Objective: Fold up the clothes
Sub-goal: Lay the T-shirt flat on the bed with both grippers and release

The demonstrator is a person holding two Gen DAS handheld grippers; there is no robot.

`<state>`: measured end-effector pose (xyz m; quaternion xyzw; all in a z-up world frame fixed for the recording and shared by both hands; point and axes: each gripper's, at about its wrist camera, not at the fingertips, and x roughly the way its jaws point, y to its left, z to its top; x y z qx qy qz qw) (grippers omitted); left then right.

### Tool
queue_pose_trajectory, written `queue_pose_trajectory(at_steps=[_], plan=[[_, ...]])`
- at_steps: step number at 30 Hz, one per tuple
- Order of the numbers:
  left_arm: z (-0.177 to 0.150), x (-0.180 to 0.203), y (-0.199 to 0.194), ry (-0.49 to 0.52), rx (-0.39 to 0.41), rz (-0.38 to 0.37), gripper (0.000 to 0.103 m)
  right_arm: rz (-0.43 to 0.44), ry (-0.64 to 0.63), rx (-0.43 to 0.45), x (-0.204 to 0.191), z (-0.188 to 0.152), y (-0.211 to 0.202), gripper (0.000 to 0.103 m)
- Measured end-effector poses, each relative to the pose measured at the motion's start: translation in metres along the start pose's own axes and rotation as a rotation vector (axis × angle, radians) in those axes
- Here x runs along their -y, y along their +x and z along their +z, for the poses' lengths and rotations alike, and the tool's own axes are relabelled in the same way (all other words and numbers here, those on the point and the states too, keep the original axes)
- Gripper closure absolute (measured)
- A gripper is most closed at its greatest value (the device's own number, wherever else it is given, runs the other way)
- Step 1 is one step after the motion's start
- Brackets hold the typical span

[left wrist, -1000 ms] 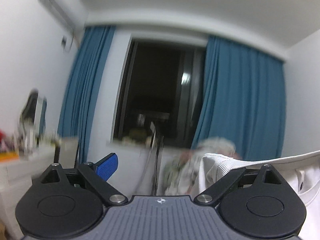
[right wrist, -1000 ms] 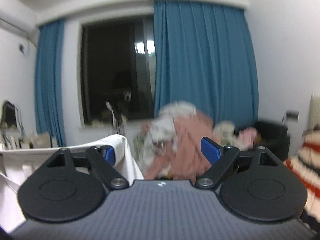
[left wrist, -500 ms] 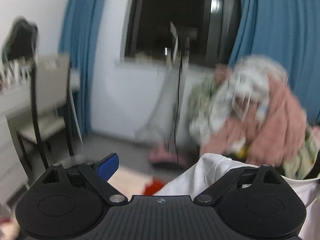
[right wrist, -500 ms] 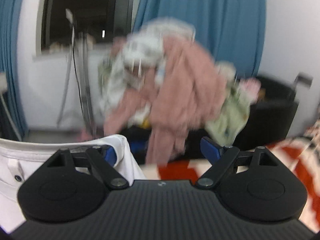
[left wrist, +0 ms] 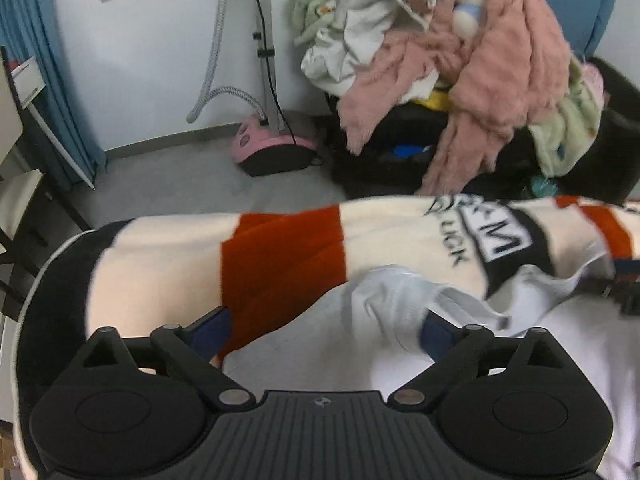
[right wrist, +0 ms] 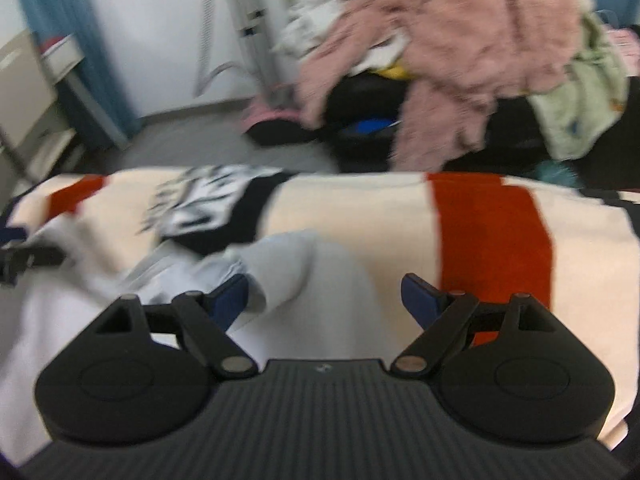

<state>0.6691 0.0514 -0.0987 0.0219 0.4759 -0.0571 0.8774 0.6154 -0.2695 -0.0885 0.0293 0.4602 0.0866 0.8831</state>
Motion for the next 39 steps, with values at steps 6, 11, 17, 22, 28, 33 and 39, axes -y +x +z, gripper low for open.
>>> queue_pose_trajectory(at_steps=[6, 11, 17, 22, 28, 33, 39], plan=[[-0.036, 0.019, -0.095, 0.015, 0.138, -0.031, 0.000, -0.007, 0.006, 0.118, -0.026, -0.036, -0.069, 0.018], [-0.122, 0.028, -0.187, -0.069, 0.229, -0.027, 0.000, -0.034, 0.069, 0.250, -0.044, -0.104, -0.156, 0.018], [-0.267, 0.049, -0.266, -0.133, 0.168, -0.026, 0.010, -0.020, 0.138, 0.386, -0.071, -0.236, -0.276, 0.018], [-0.374, 0.064, -0.299, -0.155, 0.107, -0.029, 0.010, -0.011, 0.167, 0.466, -0.087, -0.342, -0.339, 0.018], [-0.444, 0.072, -0.325, -0.150, 0.077, -0.063, 0.011, 0.035, 0.172, 0.510, -0.090, -0.405, -0.358, 0.018], [-0.471, 0.081, -0.322, -0.090, 0.008, -0.008, 0.019, 0.032, 0.225, 0.466, -0.078, -0.420, -0.338, 0.018], [-0.476, 0.087, -0.294, -0.034, -0.123, 0.039, 0.049, 0.033, 0.303, 0.433, -0.066, -0.424, -0.322, 0.018]])
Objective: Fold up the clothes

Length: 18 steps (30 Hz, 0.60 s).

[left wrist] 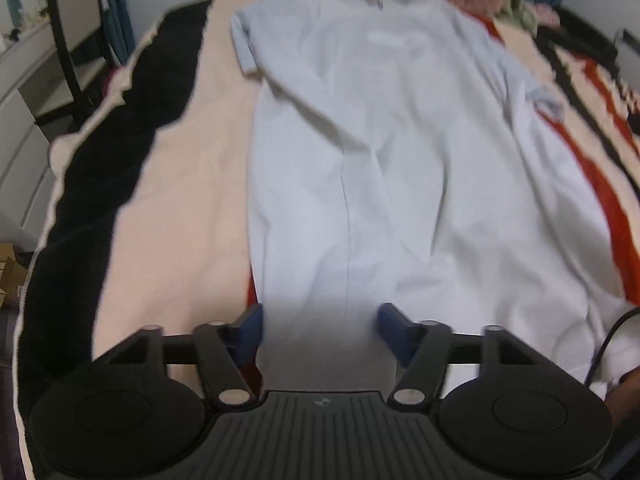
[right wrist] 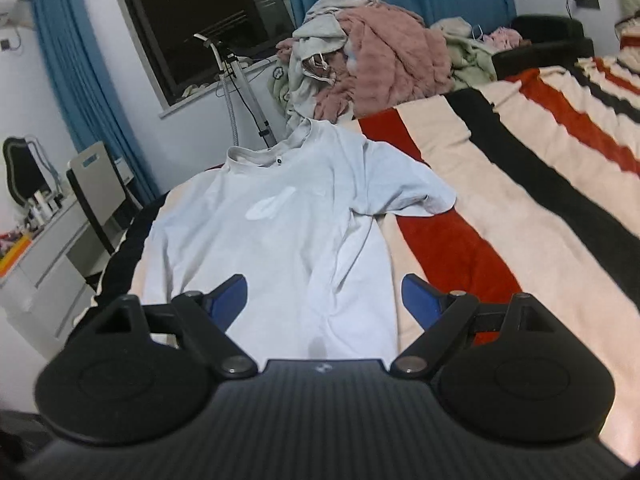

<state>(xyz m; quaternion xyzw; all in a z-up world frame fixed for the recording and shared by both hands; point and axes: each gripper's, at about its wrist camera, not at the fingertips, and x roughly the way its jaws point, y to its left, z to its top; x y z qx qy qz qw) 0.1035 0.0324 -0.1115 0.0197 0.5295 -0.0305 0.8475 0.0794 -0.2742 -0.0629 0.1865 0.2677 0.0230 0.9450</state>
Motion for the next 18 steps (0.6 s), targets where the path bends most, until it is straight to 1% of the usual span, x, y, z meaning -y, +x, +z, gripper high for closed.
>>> queue_pose_trajectory(at_steps=[1, 2, 3, 5, 6, 9, 10, 14, 16, 18], plan=[[0.001, -0.003, 0.001, -0.015, -0.013, -0.002, 0.056, 0.001, 0.000, 0.002, 0.001, 0.000, 0.000, 0.018], [0.003, -0.007, 0.000, -0.030, -0.018, -0.013, 0.066, 0.000, -0.003, 0.004, 0.001, -0.002, 0.000, 0.018], [0.004, -0.010, -0.001, -0.042, -0.023, -0.023, 0.072, -0.002, -0.007, 0.003, 0.001, -0.003, 0.000, 0.018], [0.006, -0.020, -0.008, -0.071, -0.035, -0.036, 0.088, -0.004, -0.007, -0.005, 0.002, -0.005, 0.002, 0.018], [0.006, -0.026, -0.012, -0.091, -0.042, -0.043, 0.092, -0.003, -0.005, -0.010, 0.002, -0.005, 0.003, 0.018], [0.006, -0.053, -0.021, -0.171, -0.068, -0.065, 0.095, 0.004, -0.001, -0.017, 0.002, -0.006, 0.004, 0.018], [0.004, -0.061, -0.022, -0.185, -0.080, -0.050, 0.096, 0.006, -0.002, -0.018, 0.002, -0.006, 0.004, 0.018], [-0.004, -0.089, -0.020, -0.253, -0.154, 0.053, 0.097, 0.010, -0.026, -0.021, -0.003, -0.008, 0.004, 0.018], [-0.006, -0.095, -0.022, -0.275, -0.169, 0.070, 0.096, 0.008, -0.041, -0.021, -0.005, -0.010, 0.003, 0.018], [-0.004, -0.097, -0.028, -0.272, -0.163, 0.064, 0.095, 0.004, -0.053, -0.016, -0.007, -0.010, 0.001, 0.018]])
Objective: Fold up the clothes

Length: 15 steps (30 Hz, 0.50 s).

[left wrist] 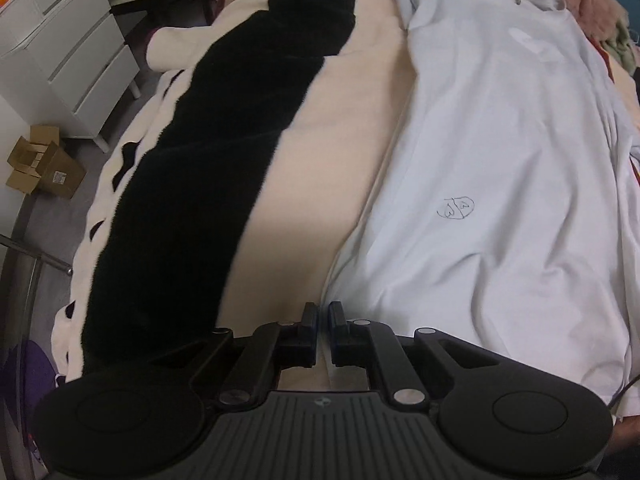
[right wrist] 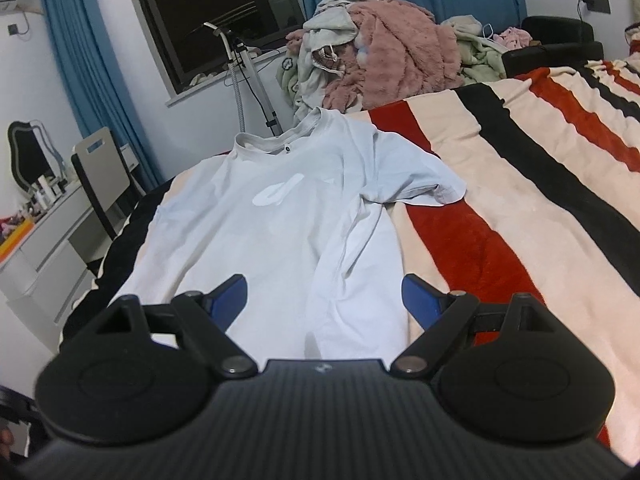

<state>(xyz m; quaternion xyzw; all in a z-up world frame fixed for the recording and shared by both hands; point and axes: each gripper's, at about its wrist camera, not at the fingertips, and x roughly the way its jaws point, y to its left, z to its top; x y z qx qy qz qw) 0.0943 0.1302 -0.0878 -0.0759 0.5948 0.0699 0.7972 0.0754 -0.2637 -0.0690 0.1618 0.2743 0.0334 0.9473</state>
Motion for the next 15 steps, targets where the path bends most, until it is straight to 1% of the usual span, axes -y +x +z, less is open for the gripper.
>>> queue_pose_trajectory(at_steps=[3, 4, 5, 6, 7, 9, 11, 13, 15], plan=[[0.002, -0.001, -0.011, 0.020, 0.015, -0.025, 0.086, -0.006, -0.011, 0.010, -0.002, 0.000, -0.002, 0.018], [0.005, -0.002, -0.015, 0.019, 0.023, -0.043, 0.079, -0.007, -0.009, 0.015, -0.002, 0.000, -0.001, 0.018], [0.008, -0.003, -0.019, 0.009, 0.035, -0.068, 0.066, -0.008, -0.008, 0.019, -0.002, 0.001, -0.001, 0.018], [0.015, -0.005, -0.023, -0.003, 0.058, -0.111, 0.059, -0.011, -0.004, 0.026, -0.002, 0.002, 0.001, 0.018], [0.022, -0.007, -0.027, -0.012, 0.087, -0.151, 0.053, -0.016, 0.005, 0.037, -0.001, 0.004, 0.005, 0.018], [0.043, -0.005, -0.034, -0.018, 0.175, -0.206, 0.048, -0.013, 0.021, 0.050, -0.002, 0.011, 0.018, 0.018], [0.071, -0.002, -0.035, -0.036, 0.273, -0.238, 0.029, -0.006, 0.020, 0.051, -0.005, 0.020, 0.037, 0.018], [0.099, 0.004, -0.032, -0.067, 0.360, -0.253, 0.026, -0.005, -0.001, 0.063, -0.010, 0.028, 0.057, 0.018], [0.132, 0.016, -0.020, -0.126, 0.411, -0.260, 0.026, -0.005, -0.027, 0.081, -0.014, 0.035, 0.077, 0.018]])
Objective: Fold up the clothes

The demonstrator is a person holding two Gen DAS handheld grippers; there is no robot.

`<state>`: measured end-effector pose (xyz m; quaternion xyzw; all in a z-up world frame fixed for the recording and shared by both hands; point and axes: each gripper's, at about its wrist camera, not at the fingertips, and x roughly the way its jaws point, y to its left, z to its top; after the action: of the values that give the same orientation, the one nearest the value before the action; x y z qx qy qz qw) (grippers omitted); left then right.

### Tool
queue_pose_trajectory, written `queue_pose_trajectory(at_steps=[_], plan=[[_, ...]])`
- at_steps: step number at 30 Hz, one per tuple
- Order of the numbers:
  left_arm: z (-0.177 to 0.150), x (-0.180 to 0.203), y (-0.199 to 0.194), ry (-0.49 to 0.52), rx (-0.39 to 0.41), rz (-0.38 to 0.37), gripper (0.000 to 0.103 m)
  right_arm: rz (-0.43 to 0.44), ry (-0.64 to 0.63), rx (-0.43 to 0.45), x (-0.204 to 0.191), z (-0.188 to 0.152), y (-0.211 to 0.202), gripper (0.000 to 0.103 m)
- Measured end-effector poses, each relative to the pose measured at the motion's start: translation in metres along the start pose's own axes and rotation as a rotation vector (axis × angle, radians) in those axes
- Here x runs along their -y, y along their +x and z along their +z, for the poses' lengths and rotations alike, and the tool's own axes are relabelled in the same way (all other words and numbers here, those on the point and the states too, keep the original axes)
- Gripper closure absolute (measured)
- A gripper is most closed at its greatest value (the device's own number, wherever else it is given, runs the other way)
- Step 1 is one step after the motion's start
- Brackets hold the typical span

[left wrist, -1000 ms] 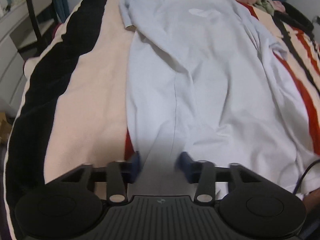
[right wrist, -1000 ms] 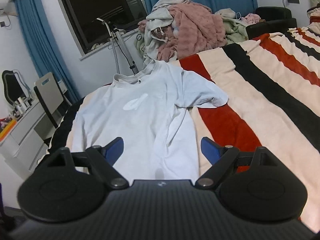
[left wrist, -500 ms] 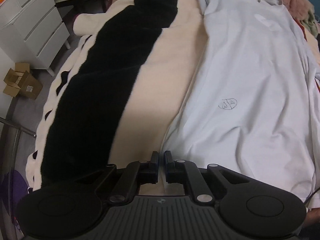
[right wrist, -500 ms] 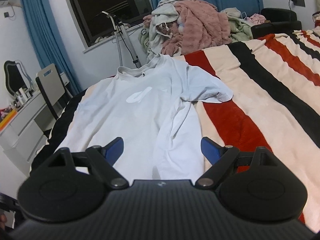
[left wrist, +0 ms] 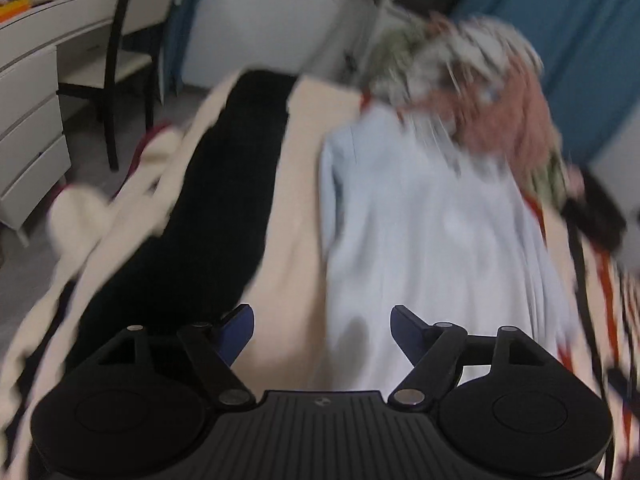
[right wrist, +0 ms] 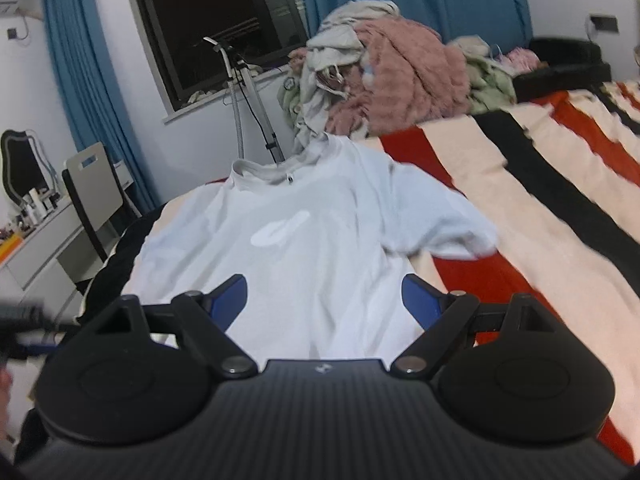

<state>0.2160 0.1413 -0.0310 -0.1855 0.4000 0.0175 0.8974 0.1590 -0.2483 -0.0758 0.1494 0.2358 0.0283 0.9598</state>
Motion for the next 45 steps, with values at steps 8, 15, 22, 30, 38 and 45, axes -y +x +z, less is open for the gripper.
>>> queue_pose_trajectory(at_steps=[8, 15, 22, 30, 38, 45], plan=[[0.066, 0.006, 0.111, -0.094, 0.184, 0.020, 0.035, 0.003, 0.024, -0.031, 0.018, -0.016, 0.058, 0.018], [0.073, 0.037, 0.158, 0.112, 0.251, 0.137, 0.097, 0.014, 0.081, -0.042, 0.031, -0.018, 0.083, 0.018], [0.024, 0.173, 0.163, 0.725, 0.336, 0.306, 0.101, -0.071, 0.177, -0.012, 0.059, -0.011, 0.076, 0.018], [-0.057, 0.264, 0.224, 0.952, 0.217, 0.167, 0.101, -0.171, 0.232, 0.007, 0.080, -0.012, 0.067, 0.018], [-0.042, 0.220, 0.188, 0.688, 0.190, -0.006, 0.076, -0.163, 0.277, -0.002, 0.092, -0.015, 0.062, 0.018], [-0.012, 0.144, 0.127, 0.318, 0.229, -0.111, 0.063, -0.140, 0.311, -0.008, 0.091, -0.014, 0.059, 0.018]])
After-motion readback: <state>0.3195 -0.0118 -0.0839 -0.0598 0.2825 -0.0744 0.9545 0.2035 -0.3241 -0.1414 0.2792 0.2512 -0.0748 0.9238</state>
